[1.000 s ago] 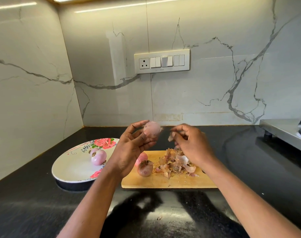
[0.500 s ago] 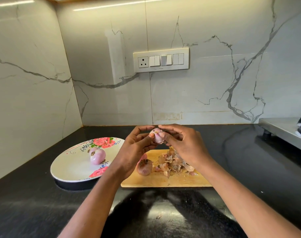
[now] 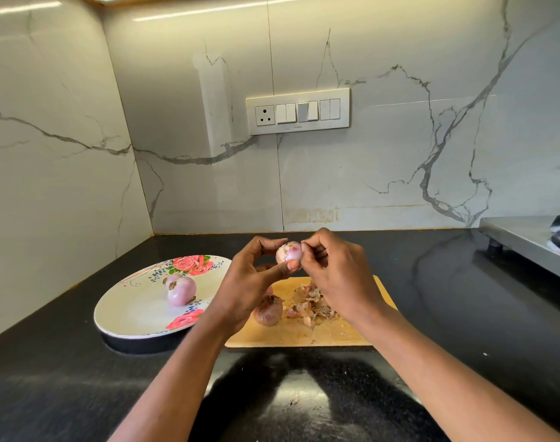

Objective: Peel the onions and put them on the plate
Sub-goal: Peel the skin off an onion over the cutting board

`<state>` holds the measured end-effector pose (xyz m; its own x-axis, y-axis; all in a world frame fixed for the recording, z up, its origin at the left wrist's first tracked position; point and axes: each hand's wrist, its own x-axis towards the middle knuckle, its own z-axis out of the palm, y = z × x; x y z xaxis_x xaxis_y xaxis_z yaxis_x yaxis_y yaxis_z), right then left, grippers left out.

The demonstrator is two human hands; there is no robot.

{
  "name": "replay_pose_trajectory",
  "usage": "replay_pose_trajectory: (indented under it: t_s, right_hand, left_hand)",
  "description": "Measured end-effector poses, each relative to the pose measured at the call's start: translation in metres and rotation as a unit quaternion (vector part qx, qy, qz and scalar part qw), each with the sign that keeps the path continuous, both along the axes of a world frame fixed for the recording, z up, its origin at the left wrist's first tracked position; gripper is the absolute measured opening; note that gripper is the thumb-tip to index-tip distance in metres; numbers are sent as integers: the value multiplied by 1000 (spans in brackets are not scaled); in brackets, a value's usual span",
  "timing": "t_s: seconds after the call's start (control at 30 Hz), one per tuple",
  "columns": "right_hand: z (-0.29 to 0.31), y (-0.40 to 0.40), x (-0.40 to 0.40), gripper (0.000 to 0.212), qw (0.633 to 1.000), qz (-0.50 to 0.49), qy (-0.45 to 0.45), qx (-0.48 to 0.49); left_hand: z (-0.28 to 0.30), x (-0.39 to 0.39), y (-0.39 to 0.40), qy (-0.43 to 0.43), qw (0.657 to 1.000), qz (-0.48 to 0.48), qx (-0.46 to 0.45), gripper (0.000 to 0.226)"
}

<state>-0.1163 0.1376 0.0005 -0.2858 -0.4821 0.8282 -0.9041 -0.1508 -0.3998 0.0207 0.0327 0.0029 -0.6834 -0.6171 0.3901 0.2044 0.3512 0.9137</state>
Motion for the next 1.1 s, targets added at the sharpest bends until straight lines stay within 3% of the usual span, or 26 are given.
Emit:
replay_pose_trajectory:
  t_s: [0.3,0.5,0.67,0.83,1.0,1.03,1.1]
  right_hand:
    - [3,0,1,12,993,-1,-119,-21]
    - [14,5,-5,14,951,106,-290,4]
    - [13,4,-9,12,936,116,-331,38]
    - [15,0,-9,13,877,168,-449,10]
    - [16,0,-10,17,836,192,-513,-3]
    - [16,3,-13,17,835,184,-519,1]
    - [15,9,-22,19,893,116,-431,58]
  left_hand:
    - [-2,-1,-5,37,999,-16,17,44]
    - [1,-2,-4,47,996,-49,51,49]
    - [1,-1,-5,36,996,-61,59,49]
    - [3,-1,-1,63,989,-97,94,49]
    - [7,0,2,89,979,-126,133,51]
    - [8,2,1,109,972,-129,162,51]
    - [11,5,-4,145,961,-120,201,51]
